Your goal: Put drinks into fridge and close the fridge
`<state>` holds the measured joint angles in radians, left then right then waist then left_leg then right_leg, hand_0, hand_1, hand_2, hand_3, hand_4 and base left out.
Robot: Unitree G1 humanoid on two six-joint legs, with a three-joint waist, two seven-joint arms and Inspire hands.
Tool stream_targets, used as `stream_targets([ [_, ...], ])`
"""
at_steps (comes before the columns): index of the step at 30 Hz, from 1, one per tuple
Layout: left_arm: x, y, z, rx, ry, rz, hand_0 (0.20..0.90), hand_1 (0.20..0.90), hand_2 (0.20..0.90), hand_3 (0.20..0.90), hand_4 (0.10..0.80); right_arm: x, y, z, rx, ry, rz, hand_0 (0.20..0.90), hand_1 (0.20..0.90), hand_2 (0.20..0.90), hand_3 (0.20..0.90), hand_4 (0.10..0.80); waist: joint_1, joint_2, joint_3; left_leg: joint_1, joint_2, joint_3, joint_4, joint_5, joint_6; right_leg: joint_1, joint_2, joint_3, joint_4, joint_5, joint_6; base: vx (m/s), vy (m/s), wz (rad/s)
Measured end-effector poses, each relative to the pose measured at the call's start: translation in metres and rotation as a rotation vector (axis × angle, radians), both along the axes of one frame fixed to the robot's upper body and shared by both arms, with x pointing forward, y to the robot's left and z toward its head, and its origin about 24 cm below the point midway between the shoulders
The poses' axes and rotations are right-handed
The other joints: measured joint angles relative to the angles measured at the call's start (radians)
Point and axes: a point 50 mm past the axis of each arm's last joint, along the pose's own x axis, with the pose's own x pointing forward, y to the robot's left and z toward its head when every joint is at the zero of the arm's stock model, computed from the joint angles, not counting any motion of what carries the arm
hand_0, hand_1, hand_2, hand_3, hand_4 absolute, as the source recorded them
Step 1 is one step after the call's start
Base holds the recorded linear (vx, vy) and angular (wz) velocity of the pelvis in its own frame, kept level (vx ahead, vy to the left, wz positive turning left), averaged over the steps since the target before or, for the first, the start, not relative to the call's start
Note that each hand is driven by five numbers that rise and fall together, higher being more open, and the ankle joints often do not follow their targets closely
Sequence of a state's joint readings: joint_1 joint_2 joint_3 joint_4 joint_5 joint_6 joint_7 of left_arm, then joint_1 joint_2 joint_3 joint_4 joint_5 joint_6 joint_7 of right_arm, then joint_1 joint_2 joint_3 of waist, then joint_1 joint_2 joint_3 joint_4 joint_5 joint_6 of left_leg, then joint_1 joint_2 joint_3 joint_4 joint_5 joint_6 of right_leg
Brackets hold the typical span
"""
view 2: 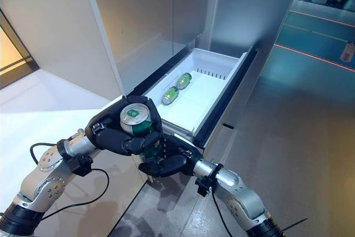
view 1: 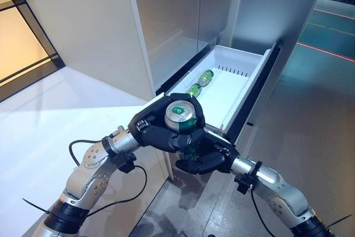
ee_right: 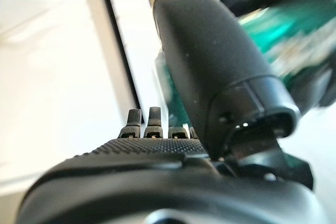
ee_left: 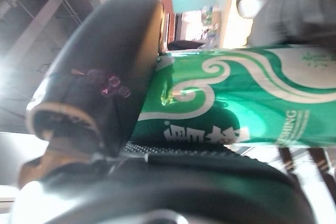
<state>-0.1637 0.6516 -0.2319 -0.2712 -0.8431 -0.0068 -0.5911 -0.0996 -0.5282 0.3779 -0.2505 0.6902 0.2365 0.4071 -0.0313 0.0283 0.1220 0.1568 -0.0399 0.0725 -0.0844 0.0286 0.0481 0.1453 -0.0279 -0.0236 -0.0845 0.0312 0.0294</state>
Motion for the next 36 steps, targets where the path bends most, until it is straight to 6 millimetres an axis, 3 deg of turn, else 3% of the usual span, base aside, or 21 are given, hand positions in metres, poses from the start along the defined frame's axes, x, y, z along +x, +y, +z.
stream_targets([
  [18, 0.0007, -0.0015, -0.0012, 0.034, 0.017, 0.014, 0.3, 0.3, 0.3, 0.2, 0.1, 0.0067, 0.0017, 0.0055, -0.078, 0.02, 0.066, 0.9, 0.9, 0.9, 0.9, 0.8, 0.004, 0.0, 0.0, 0.0, 0.0, -0.001, 0.0, 0.0, 0.0, 0.0, 0.0, -0.001, 0.0, 0.0, 0.0, 0.0, 0.0, 0.0],
  [19, 0.0007, -0.0016, -0.0012, 0.033, 0.017, 0.014, 0.3, 0.3, 0.3, 0.2, 0.1, 0.0067, 0.0017, 0.0052, -0.072, 0.028, 0.066, 0.851, 0.851, 0.851, 0.842, 0.742, 0.004, 0.0, 0.0, 0.0, 0.0, -0.001, 0.0, 0.0, 0.0, 0.0, 0.0, -0.001, 0.0, 0.0, 0.0, 0.0, 0.0, 0.0],
  [20, 0.0008, -0.0018, -0.0013, 0.031, 0.017, 0.015, 0.3, 0.3, 0.3, 0.2, 0.1, 0.0067, 0.0018, 0.0048, -0.059, 0.04, 0.066, 0.533, 0.533, 0.533, 0.472, 0.372, 0.005, 0.0, 0.0, 0.0, 0.0, -0.001, 0.0, 0.0, 0.0, 0.0, 0.0, -0.001, 0.0, 0.0, 0.0, 0.0, 0.0, 0.0],
  [21, 0.0009, -0.0019, -0.0013, 0.029, 0.018, 0.018, 0.3, 0.3, 0.3, 0.2, 0.1, 0.0065, 0.002, 0.0046, -0.052, 0.049, 0.066, 0.3, 0.3, 0.3, 0.2, 0.1, 0.005, 0.0, 0.0, 0.0, 0.0, -0.001, 0.0, 0.0, 0.0, 0.0, 0.0, -0.001, 0.0, 0.0, 0.0, 0.0, 0.0, 0.0],
  [36, 0.0039, -0.0025, -0.0036, -0.025, 0.053, 0.069, 0.3, 0.3, 0.3, 0.2, 0.1, 0.0062, 0.0061, 0.0033, -0.027, 0.064, 0.027, 0.3, 0.3, 0.3, 0.2, 0.1, 0.017, -0.002, -0.001, 0.002, 0.0, 0.0, 0.0, 0.001, 0.0, 0.002, 0.0, -0.001, 0.0, 0.001, 0.0, 0.0, 0.0, 0.0],
])
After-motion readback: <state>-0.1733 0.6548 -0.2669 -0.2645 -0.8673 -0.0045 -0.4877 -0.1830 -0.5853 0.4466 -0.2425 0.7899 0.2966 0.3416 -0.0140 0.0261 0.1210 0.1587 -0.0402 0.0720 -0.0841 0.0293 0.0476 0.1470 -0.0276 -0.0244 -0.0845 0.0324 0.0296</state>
